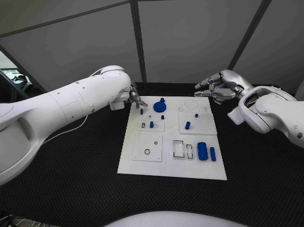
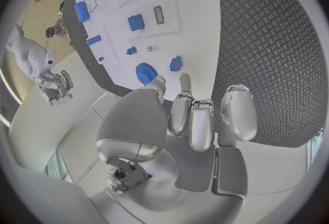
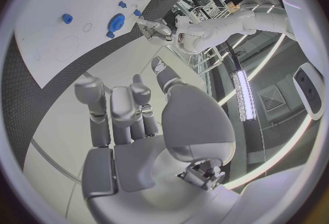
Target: Assemble the parts on the task board
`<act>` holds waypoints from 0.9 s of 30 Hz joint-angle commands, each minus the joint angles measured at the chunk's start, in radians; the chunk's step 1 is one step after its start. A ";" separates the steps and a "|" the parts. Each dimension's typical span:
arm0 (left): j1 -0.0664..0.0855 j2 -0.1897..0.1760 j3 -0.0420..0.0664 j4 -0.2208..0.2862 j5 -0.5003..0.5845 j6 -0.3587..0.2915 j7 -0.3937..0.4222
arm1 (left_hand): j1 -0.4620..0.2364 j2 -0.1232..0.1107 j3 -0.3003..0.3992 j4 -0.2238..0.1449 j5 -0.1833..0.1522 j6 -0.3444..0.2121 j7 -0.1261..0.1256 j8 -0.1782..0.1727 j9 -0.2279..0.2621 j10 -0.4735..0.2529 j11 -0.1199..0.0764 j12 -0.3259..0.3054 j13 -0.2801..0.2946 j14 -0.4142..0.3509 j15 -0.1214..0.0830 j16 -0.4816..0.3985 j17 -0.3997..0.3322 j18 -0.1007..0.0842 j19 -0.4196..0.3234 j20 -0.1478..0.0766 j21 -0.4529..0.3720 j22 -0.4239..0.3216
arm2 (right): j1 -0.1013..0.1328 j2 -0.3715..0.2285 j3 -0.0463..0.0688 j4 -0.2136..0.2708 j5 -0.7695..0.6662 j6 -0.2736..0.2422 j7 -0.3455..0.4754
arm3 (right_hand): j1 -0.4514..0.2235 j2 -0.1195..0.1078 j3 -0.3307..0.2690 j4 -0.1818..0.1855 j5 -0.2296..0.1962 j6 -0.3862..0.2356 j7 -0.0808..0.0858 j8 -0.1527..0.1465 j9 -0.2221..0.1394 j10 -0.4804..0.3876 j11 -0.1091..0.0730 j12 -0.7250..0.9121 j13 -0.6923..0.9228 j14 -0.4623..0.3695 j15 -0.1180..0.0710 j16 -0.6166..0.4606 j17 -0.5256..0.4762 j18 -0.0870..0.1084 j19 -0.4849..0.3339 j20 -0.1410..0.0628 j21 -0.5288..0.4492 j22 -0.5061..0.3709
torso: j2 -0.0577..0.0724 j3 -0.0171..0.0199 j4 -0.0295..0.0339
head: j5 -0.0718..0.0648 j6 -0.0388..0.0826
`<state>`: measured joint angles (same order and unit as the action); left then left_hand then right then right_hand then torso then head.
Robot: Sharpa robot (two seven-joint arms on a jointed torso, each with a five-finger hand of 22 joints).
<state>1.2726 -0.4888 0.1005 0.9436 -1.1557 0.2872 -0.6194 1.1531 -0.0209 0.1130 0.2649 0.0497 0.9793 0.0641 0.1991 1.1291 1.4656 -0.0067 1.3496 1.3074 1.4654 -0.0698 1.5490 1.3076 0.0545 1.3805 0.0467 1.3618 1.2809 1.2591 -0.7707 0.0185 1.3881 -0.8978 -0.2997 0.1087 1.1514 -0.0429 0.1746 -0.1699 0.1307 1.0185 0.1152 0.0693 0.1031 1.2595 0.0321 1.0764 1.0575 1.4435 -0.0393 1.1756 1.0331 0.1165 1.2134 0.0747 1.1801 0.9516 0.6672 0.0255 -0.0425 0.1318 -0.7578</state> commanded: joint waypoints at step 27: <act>-0.012 0.022 -0.001 -0.029 -0.012 0.057 0.019 | 0.021 0.014 -0.009 -0.005 0.001 0.011 -0.001 -0.003 -0.006 0.021 0.002 0.008 0.206 0.101 0.006 0.009 0.254 0.018 0.001 0.002 0.000 0.001 | 0.002 0.007 0.001 -0.003 -0.001 0.007 0.007 | -0.003 0.005 0.001 -0.002 0.006 -0.006 -0.002 -0.006 0.000 0.002 -0.001 -0.002 -0.001 0.008 -0.001 -0.006 0.001 0.009 0.002 -0.002 -0.005 0.002 | -0.001 0.0012 0.0014 | -0.001 -0.004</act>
<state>1.2594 -0.4671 0.0991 0.9130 -1.1606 0.3288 -0.6100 1.1649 -0.0090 0.1074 0.2592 0.0497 0.9829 0.0604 0.1992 1.1237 1.4656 -0.0067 1.3546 1.3074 1.4654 -0.0699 1.5532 1.3076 0.0545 1.3806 0.0467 1.3618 1.2809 1.2590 -0.7648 0.0185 1.3843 -0.8978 -0.2985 0.1089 1.1515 -0.0429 0.1746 -0.1699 0.1307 1.0185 0.1153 0.0694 0.1031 1.2595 0.0321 1.0764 1.0575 1.4435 -0.0393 1.1756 1.0331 0.1165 1.2133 0.0746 1.1801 0.9524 0.6660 0.0262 -0.0416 0.1299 -0.7619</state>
